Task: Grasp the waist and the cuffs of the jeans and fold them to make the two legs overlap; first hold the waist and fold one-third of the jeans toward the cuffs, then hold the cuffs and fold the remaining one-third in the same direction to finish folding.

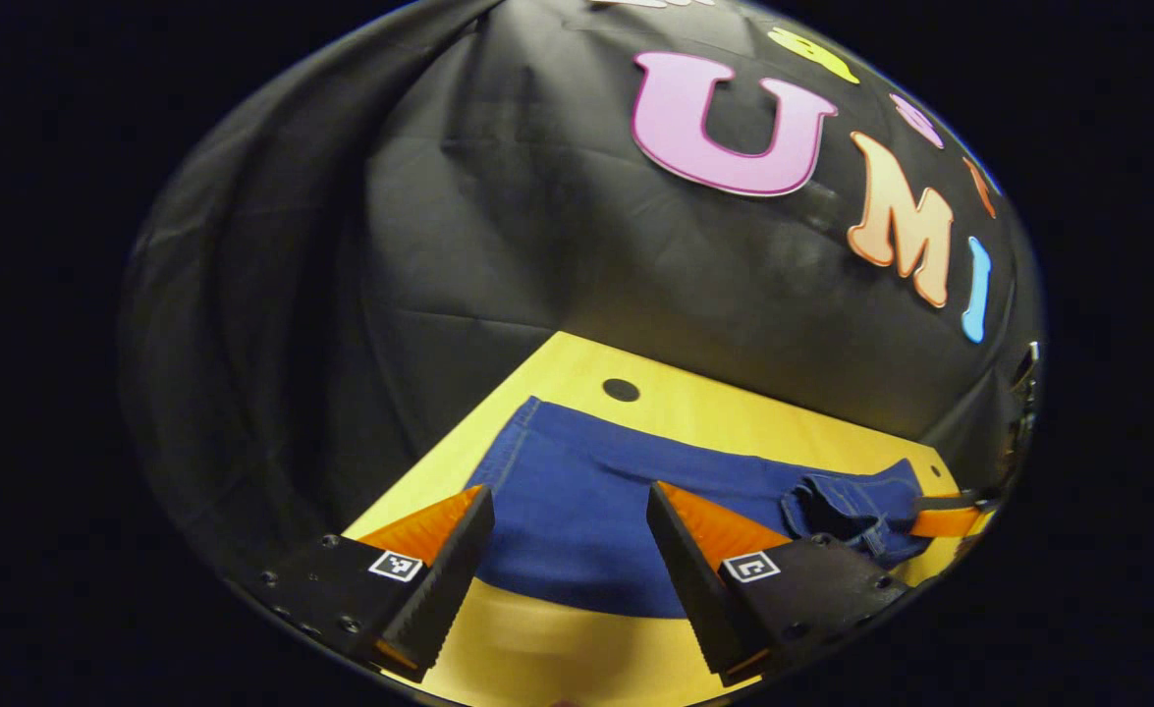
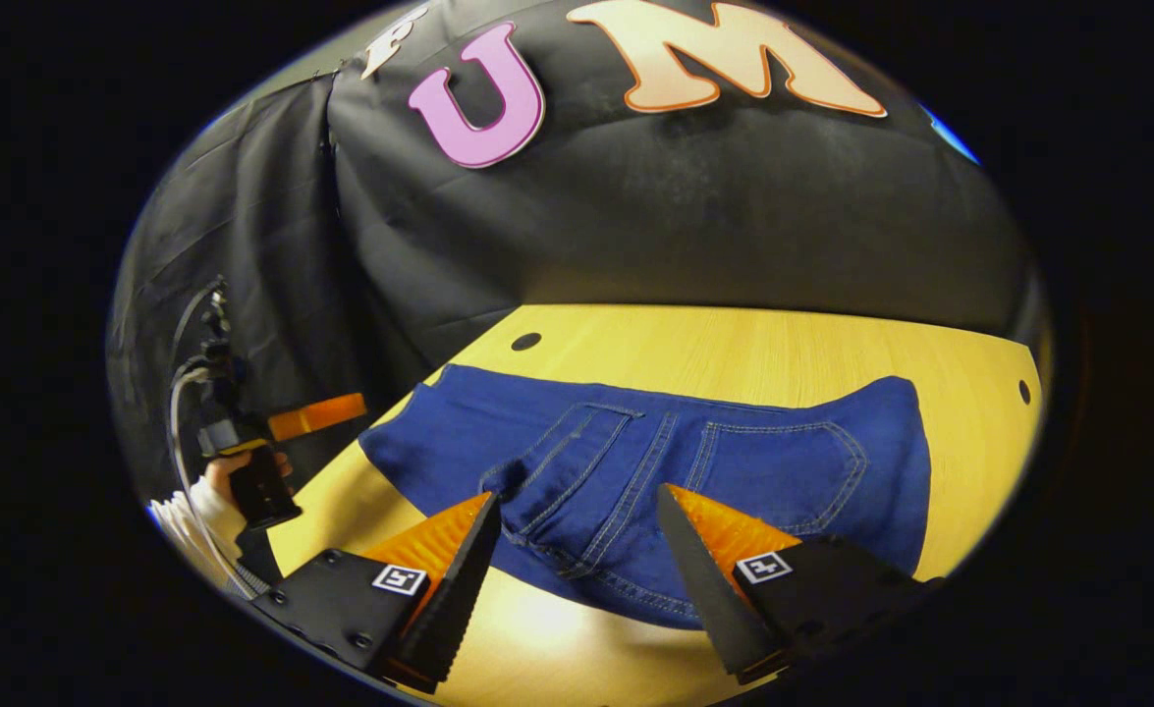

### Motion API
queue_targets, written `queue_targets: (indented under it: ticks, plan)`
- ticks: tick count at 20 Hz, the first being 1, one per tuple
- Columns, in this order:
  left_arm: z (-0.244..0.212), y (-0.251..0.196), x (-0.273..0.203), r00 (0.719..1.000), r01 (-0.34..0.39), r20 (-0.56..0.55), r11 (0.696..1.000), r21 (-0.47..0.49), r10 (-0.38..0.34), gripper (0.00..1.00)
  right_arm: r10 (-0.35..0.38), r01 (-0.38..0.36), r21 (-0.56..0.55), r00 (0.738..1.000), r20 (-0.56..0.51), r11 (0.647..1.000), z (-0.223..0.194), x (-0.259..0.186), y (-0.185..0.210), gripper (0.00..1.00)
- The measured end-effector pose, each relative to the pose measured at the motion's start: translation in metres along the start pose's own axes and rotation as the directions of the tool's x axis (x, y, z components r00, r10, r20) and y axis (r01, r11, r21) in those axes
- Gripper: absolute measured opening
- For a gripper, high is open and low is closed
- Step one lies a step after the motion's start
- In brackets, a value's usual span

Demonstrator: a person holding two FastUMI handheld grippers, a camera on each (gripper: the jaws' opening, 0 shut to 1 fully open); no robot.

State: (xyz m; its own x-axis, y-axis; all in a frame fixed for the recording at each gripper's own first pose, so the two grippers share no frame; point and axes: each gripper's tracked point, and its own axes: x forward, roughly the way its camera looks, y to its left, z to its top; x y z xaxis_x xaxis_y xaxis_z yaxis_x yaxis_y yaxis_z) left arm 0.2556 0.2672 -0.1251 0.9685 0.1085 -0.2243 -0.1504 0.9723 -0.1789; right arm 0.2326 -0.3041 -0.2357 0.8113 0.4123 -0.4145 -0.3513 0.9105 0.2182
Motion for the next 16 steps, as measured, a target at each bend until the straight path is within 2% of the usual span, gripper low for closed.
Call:
queue_targets:
  ticks: [1, 2, 4, 6, 7, 11, 13, 14, 15, 16]
  plan:
    - [-0.005, 0.008, 0.008, 1.000, -0.003, -0.020, 1.000, 0.009, 0.003, 0.92, -0.009, 0.009, 0.009, 1.000, 0.016, 1.000, 0.007, -0.009, 0.001, 0.94]
    - [-0.011, 0.017, 0.016, 0.999, -0.009, -0.042, 1.000, 0.017, 0.010, 0.94, -0.023, 0.023, 0.010, 0.999, 0.033, 1.000, 0.014, -0.018, -0.001, 0.98]
    - [-0.024, 0.030, 0.029, 0.996, -0.024, -0.090, 0.999, 0.023, 0.026, 0.95, -0.065, 0.065, -0.002, 0.996, 0.068, 0.998, 0.029, -0.039, -0.012, 0.98]
    - [-0.029, 0.032, 0.035, 0.994, -0.008, -0.104, 1.000, 0.005, 0.009, 0.95, -0.131, 0.131, 0.014, 0.988, 0.079, 0.991, 0.038, -0.060, -0.032, 0.98]
    - [-0.030, 0.032, 0.036, 0.994, 0.000, -0.106, 1.000, -0.001, 0.000, 0.95, -0.162, 0.160, 0.030, 0.983, 0.085, 0.987, 0.040, -0.071, -0.042, 0.94]
    - [-0.045, 0.030, 0.041, 0.988, -0.003, -0.157, 1.000, 0.008, 0.005, 0.95, -0.289, 0.284, 0.063, 0.951, 0.107, 0.957, 0.048, -0.110, -0.084, 0.94]
    - [-0.045, 0.029, 0.041, 0.989, 0.004, -0.151, 1.000, 0.029, 0.000, 0.96, -0.330, 0.324, 0.075, 0.938, 0.106, 0.943, 0.048, -0.125, -0.102, 0.94]
    - [-0.048, 0.030, 0.041, 0.987, 0.008, -0.163, 0.999, 0.051, 0.001, 0.95, -0.339, 0.331, 0.092, 0.935, 0.105, 0.939, 0.048, -0.132, -0.107, 0.98]
    - [-0.049, 0.029, 0.043, 0.987, 0.007, -0.163, 0.996, 0.088, 0.007, 0.95, -0.342, 0.330, 0.115, 0.934, 0.107, 0.937, 0.050, -0.138, -0.110, 0.94]
    - [-0.054, 0.029, 0.044, 0.984, 0.011, -0.179, 0.991, 0.130, 0.013, 0.94, -0.342, 0.327, 0.138, 0.934, 0.106, 0.935, 0.049, -0.142, -0.112, 0.98]
